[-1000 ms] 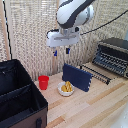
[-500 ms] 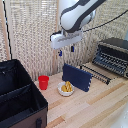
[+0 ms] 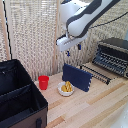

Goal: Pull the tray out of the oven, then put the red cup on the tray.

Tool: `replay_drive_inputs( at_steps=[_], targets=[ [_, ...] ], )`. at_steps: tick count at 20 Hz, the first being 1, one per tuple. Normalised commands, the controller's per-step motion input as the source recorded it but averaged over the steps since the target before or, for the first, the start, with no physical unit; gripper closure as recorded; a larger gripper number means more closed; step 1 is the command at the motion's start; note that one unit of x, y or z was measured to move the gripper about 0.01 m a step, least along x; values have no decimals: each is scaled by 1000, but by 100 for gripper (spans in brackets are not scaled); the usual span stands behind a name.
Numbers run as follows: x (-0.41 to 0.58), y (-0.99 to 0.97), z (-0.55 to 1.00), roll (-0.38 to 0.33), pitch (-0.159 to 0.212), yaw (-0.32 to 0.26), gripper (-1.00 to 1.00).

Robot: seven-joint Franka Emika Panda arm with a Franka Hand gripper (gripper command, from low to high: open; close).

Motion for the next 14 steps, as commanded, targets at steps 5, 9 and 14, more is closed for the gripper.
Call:
replay_drive_inputs(
  at_steps=[5,9,14],
  targets=[
    [0,-457,0,-306,-28,94,-100],
    [0,-474,0,-293,-25,96,-100],
    [0,-479,-9,-284,-19,102,-100]
  ],
)
